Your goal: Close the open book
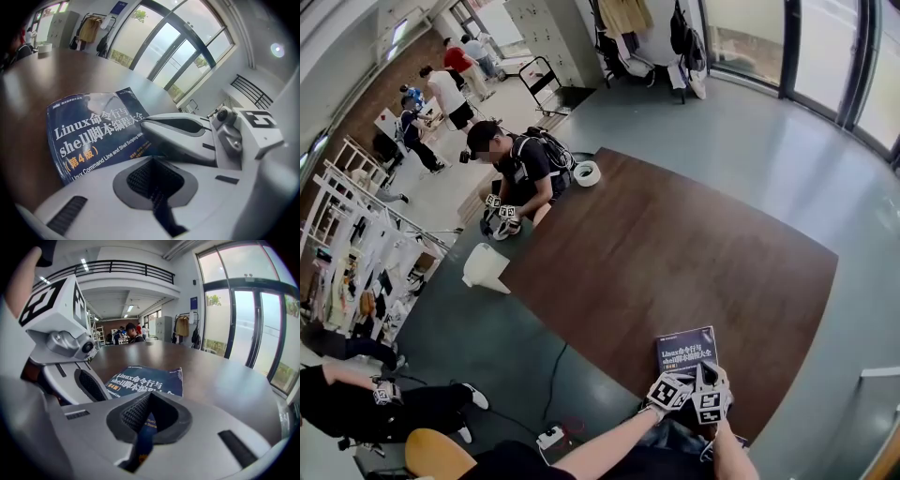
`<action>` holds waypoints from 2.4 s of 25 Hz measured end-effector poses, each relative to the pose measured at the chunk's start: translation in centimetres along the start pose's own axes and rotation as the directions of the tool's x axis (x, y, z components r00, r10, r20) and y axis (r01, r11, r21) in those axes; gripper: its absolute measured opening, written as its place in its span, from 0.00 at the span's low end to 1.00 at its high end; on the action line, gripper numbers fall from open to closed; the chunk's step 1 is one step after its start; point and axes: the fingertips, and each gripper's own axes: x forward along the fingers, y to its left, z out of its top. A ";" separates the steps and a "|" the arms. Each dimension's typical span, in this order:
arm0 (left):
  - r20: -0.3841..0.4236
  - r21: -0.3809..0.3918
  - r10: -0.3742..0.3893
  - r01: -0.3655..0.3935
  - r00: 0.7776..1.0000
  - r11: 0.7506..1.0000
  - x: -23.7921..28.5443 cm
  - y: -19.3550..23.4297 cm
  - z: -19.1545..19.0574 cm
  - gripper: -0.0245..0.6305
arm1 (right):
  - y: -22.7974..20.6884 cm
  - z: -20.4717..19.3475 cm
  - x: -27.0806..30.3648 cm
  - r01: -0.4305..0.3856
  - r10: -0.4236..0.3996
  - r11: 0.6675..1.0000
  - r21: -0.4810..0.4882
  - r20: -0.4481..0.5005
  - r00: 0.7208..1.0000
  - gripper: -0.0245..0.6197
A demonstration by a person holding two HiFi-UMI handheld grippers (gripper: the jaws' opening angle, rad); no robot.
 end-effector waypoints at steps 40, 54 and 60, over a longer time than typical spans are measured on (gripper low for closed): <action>0.140 0.163 0.141 -0.163 0.980 0.973 -0.1 -1.2 -0.3 0.04 | 0.2 0.0 -1.1 -0.037 0.040 0.999 -0.031 0.077 0.996 0.02; 0.392 0.204 0.084 -0.175 0.916 0.963 -7.6 0.1 1.3 0.04 | 3.7 -0.4 -4.5 -0.247 0.245 0.967 -0.065 -0.033 0.969 0.02; 0.389 0.329 0.014 -0.153 0.921 0.932 -8.3 -2.7 0.8 0.04 | 4.3 0.2 -6.6 -0.257 0.258 0.965 -0.041 0.006 0.966 0.02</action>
